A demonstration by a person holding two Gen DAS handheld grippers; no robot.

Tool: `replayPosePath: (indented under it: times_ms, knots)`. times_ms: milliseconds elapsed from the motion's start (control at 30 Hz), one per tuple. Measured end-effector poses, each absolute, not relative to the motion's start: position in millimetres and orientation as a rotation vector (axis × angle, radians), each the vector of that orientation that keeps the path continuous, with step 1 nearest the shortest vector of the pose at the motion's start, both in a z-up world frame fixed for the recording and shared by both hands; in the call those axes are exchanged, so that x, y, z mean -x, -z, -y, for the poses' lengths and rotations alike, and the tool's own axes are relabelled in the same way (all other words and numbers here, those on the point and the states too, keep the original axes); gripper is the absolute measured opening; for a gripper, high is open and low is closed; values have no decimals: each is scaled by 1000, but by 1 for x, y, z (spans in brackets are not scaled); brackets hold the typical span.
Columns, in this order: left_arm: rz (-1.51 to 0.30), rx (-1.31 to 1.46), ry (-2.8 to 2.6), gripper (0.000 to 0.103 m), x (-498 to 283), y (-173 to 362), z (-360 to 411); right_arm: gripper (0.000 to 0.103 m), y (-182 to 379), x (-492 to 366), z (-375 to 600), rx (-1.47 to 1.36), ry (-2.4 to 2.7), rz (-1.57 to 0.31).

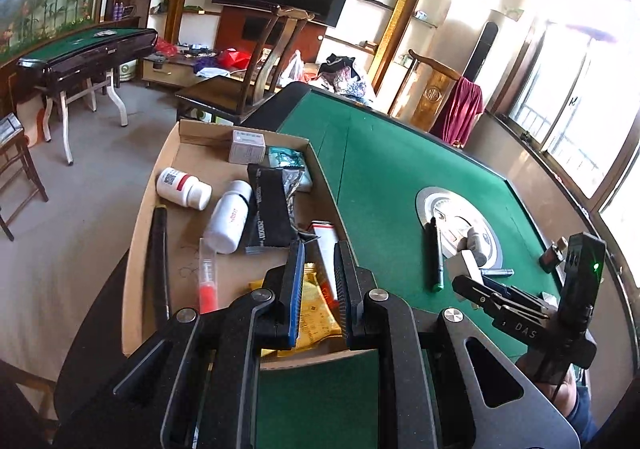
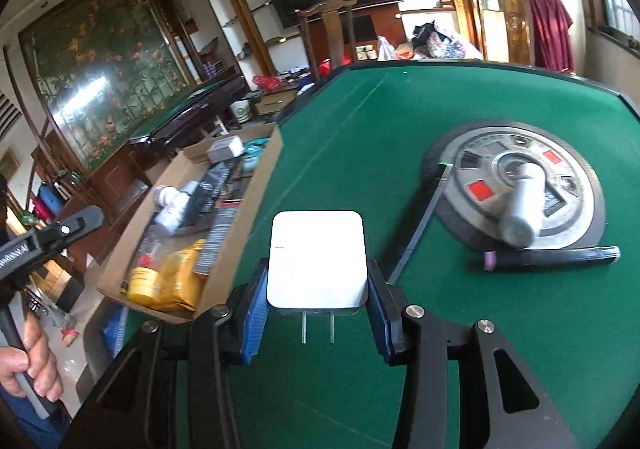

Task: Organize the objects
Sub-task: 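Carry the marker and charger in both grippers toward the cardboard box, then lower marker and charger into the cardboard box and open both grippers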

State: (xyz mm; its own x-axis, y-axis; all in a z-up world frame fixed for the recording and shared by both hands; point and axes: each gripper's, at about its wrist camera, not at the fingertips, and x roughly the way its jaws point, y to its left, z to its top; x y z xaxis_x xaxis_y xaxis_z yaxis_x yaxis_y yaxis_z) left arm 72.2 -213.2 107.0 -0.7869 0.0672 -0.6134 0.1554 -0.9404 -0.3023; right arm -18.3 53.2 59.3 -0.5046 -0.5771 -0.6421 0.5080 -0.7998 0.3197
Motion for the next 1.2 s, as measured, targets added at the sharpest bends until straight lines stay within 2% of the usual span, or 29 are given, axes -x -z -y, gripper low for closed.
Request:
replayPosePath:
  times_ms: [333, 733, 967, 1067, 1200]
  knots:
    - [-532, -1055, 2848, 15, -53, -87, 244, 44, -64, 15, 0, -1064, 2181, 109]
    - [-510, -1254, 2780, 15, 16, -76, 301, 44, -76, 32, 74, -1114, 2080, 30]
    - [-565, -1346, 2711, 15, 68, -67, 331, 44, -69, 26, 138, -1138, 2006, -100]
    - [-659, -1392, 2676, 15, 83, -55, 346, 44, -60, 28, 149, -1167, 1998, -133]
    - [-696, -1417, 2658, 15, 93, -48, 355, 44, -51, 33, 155, -1188, 2008, -166]
